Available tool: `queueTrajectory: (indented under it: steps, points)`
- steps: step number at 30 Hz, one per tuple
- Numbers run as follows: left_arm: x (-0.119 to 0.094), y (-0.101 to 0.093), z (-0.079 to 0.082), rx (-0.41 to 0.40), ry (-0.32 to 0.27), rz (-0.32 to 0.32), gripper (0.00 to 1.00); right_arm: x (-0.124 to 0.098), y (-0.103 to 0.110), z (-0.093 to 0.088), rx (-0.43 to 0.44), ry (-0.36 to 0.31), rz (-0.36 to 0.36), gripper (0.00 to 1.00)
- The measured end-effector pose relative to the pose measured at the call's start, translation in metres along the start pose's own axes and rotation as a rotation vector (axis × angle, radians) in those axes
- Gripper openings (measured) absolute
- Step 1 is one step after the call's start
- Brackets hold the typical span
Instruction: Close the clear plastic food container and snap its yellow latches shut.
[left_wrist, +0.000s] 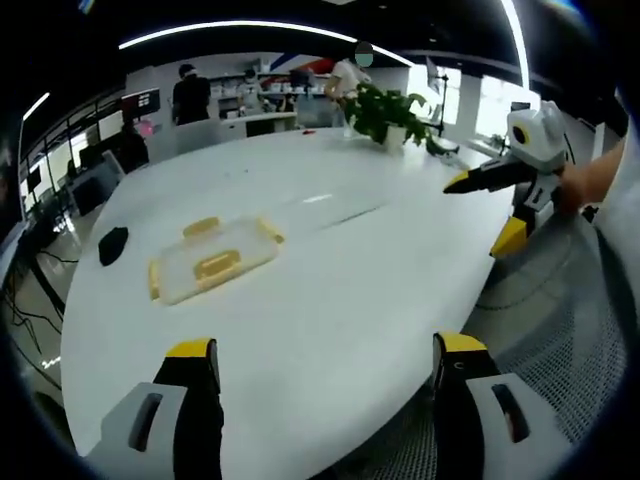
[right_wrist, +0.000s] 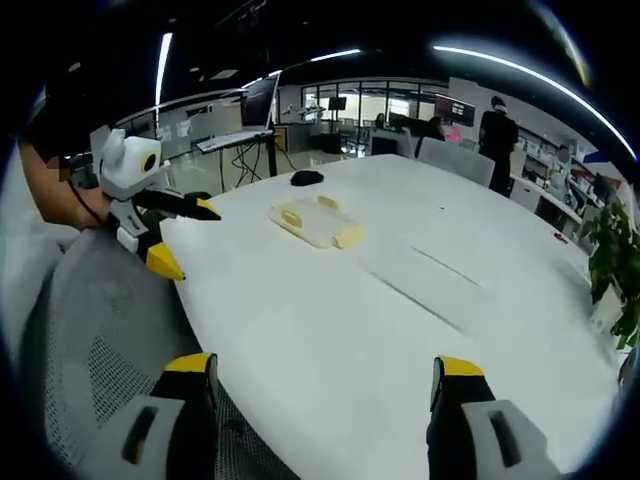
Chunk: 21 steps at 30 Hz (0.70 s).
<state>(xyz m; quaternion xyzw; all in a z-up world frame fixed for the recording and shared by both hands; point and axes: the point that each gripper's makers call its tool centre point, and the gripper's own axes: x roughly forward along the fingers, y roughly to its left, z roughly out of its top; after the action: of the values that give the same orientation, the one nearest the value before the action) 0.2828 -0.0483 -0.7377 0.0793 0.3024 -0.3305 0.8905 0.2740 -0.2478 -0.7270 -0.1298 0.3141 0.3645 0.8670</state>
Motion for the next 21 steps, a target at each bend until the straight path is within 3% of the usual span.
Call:
queueTrajectory:
  steps: [21]
  points:
    - [-0.0004, -0.0042, 0.0002, 0.011, 0.006, -0.016, 0.83, -0.0004, -0.0040, -0.0009, 0.008, 0.001, -0.014, 0.85]
